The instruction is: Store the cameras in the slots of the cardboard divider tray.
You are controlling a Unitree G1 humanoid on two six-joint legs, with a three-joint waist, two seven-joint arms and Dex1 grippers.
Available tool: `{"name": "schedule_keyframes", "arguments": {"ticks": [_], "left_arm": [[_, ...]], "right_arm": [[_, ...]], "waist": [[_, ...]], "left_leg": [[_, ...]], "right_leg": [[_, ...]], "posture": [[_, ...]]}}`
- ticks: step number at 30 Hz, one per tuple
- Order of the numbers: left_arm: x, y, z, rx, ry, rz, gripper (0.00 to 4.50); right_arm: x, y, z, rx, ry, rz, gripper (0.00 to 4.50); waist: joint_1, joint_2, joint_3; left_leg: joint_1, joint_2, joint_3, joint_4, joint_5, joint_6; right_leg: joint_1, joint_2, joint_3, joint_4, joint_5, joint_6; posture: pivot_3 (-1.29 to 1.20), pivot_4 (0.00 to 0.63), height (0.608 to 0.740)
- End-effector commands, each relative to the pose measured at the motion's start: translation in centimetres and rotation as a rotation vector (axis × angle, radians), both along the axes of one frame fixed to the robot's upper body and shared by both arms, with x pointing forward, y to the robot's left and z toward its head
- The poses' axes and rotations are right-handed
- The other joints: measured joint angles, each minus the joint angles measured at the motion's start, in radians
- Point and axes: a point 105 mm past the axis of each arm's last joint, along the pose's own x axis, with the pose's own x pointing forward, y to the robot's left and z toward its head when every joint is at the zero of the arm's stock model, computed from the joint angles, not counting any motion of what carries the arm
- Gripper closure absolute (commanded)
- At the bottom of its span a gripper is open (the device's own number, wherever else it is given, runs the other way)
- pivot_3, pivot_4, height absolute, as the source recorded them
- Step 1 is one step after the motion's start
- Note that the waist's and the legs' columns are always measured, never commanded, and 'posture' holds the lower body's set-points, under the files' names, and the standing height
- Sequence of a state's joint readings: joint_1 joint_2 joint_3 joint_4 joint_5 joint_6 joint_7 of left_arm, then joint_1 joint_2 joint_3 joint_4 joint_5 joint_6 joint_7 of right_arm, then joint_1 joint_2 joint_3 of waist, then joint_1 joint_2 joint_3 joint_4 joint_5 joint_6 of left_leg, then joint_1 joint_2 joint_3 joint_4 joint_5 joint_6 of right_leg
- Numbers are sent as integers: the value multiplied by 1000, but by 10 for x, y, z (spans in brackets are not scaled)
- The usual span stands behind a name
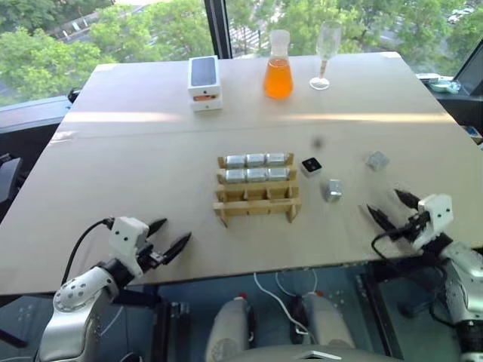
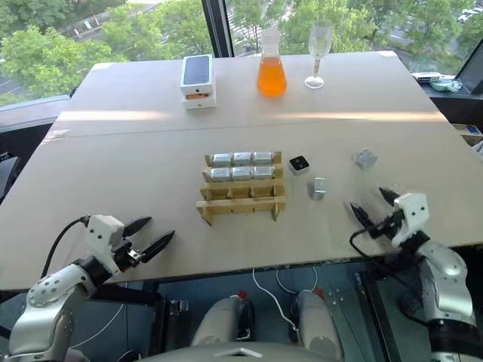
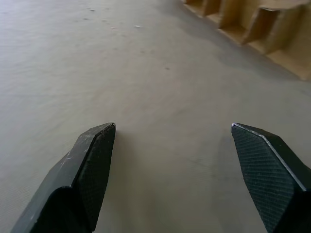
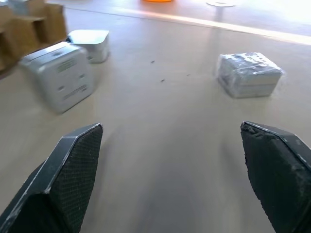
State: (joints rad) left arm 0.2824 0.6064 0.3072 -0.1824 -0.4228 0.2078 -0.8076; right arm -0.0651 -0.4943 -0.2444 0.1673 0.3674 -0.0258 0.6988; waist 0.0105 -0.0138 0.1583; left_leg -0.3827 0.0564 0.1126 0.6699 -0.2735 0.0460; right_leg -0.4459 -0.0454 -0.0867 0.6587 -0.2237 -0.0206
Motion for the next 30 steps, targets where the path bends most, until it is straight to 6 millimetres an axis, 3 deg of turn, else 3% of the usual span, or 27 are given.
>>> {"name": "schedule_keyframes", "arguments": {"ticks": [1,6,9,18,27,30], "left_arm": [[-1,-16,26,-48,18,-158,596],[-6,-40,70,-55,29,-405,596],[-10,-47,87,3,35,-507,596],[-4,-63,141,101,-140,-607,596],[-6,-73,151,105,-211,-641,596],[-5,-68,143,120,-186,-636,522]], "right_arm": [[32,-16,23,-28,2,-84,0],[72,-24,48,-61,52,-59,0],[86,-28,51,-86,118,-26,0],[96,-30,39,-165,297,64,0],[95,-35,38,-184,298,68,0],[95,-32,42,-179,281,95,841]], "waist": [[0,0,1],[0,-2,4],[0,-2,4],[-6,-2,5],[-23,-2,5],[-24,-2,5]], "left_leg": [[-1,0,0,0,0,0],[-2,0,0,0,0,0],[-2,0,1,-1,0,0],[-5,-1,2,-1,3,-5],[-4,-1,3,-1,3,-5],[-2,-1,4,-1,3,-5]], "right_leg": [[-1,0,0,0,0,0],[-2,1,0,0,0,0],[-2,1,1,-1,1,-2],[-2,0,1,-5,3,-4],[-2,0,2,-4,2,-3],[-2,0,4,-2,2,-2]], "posture": [[0,150,740],[0,150,740],[0,150,740],[0,150,740],[0,150,740],[0,150,740]]}}
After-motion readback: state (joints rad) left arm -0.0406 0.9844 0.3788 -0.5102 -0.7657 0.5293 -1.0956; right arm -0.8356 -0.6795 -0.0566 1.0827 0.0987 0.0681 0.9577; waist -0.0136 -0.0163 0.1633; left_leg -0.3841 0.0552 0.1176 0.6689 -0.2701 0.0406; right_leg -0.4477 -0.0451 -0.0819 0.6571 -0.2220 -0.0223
